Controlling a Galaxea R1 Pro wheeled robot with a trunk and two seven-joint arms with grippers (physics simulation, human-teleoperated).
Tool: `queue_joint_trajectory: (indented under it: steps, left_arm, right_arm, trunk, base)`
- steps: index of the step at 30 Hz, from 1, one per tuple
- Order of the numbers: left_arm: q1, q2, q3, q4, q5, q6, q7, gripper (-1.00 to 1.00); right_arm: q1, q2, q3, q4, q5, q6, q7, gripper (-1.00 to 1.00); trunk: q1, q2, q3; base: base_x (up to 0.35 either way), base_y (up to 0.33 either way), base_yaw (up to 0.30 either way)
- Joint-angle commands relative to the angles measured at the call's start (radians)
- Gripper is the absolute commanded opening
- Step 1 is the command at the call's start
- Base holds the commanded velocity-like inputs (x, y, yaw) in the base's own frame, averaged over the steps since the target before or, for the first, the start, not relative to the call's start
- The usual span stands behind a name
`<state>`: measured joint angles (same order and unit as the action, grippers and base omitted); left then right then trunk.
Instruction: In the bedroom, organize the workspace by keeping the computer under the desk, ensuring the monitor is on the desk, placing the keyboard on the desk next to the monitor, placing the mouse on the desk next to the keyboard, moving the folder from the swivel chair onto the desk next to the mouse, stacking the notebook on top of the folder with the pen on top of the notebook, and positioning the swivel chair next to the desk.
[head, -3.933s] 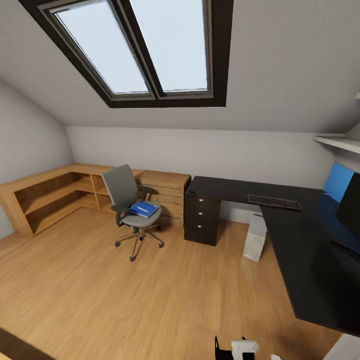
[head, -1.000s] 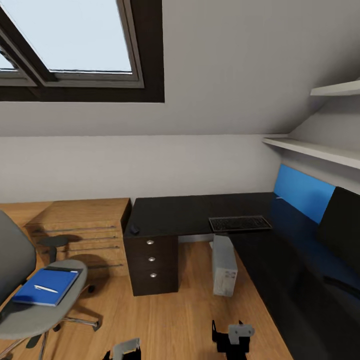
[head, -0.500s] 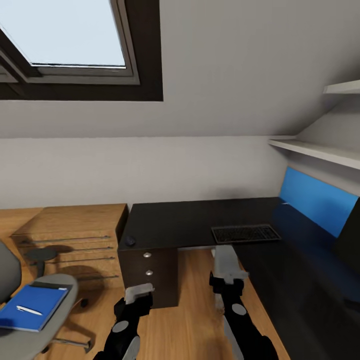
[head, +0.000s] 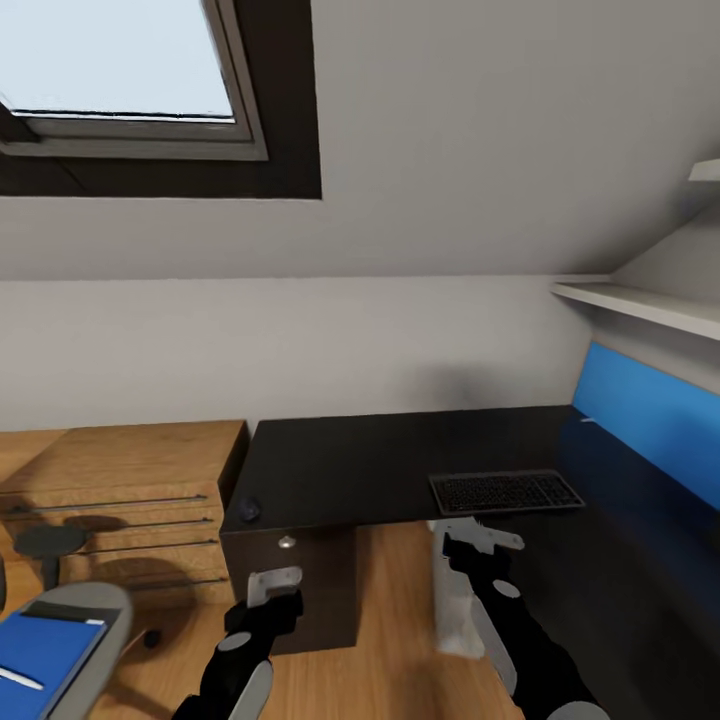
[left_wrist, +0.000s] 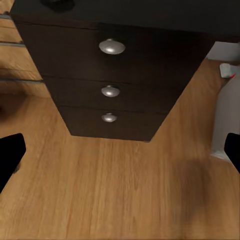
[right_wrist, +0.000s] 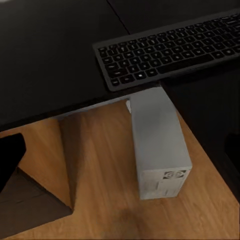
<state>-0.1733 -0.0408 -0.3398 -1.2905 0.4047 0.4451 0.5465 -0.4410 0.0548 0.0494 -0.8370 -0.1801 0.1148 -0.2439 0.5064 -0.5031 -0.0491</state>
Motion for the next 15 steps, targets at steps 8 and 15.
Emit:
queue_joint_trajectory:
  steps: [8, 15]
  left_arm:
    - [-0.001, 0.001, -0.003, 0.005, 0.009, 0.002, 0.009, 1.00]
    - [-0.001, 0.000, -0.005, 0.006, 0.009, -0.002, 0.009, 1.00]
  right_arm:
    - [-0.001, -0.011, 0.009, -0.030, -0.012, -0.057, -0.009, 1.00]
    - [-0.001, -0.012, 0.008, -0.027, -0.010, -0.060, -0.008, 1.00]
  trunk:
    - [0.001, -0.002, -0.002]
    - [0.001, -0.002, -0.002]
  base:
    - [0.330, 0.000, 0.000]
    - [0.330, 0.000, 0.000]
